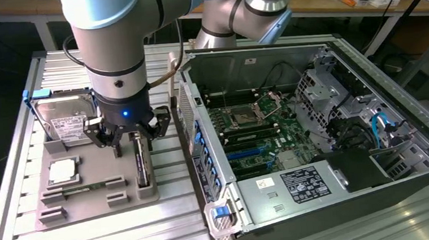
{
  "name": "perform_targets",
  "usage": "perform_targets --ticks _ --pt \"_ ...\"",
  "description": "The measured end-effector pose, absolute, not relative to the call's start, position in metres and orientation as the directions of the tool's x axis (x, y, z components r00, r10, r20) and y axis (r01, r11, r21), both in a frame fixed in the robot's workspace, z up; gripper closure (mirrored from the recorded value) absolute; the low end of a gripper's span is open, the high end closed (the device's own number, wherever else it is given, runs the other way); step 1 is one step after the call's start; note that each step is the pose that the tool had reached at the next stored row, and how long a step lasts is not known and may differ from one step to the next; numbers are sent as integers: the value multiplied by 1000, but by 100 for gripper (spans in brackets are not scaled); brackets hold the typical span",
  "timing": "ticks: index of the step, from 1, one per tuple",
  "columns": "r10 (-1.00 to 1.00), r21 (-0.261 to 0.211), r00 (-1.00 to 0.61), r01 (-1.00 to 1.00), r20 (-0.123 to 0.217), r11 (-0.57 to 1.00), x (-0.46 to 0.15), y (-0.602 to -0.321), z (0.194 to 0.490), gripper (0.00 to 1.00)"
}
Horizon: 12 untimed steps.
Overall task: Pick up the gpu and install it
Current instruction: 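Pick up the gpu and move the gpu toward the slot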
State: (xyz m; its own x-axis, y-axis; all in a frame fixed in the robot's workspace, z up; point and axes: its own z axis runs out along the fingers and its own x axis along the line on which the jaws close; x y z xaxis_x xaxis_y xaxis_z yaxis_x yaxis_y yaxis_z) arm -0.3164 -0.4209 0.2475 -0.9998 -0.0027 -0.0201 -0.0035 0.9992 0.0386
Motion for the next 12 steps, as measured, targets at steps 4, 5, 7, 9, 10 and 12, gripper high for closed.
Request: perform_targets --ticks 4,5,7,9,10,12 --pt "-4 38 -1000 -5 -20 999 -316 -421 247 38" --pt "-4 38 -1000 -5 -20 999 -316 -421 247 38" --pt "-4 38 -1000 -5 -20 999 -316 -421 247 38" --pt "-5 38 -1000 -6 -20 999 -315 -421 247 38" --pt "-5 38 -1000 -5 -20 999 -313 -421 247 38" --pt "-5 38 -1000 -5 -20 999 -312 -421 247 38"
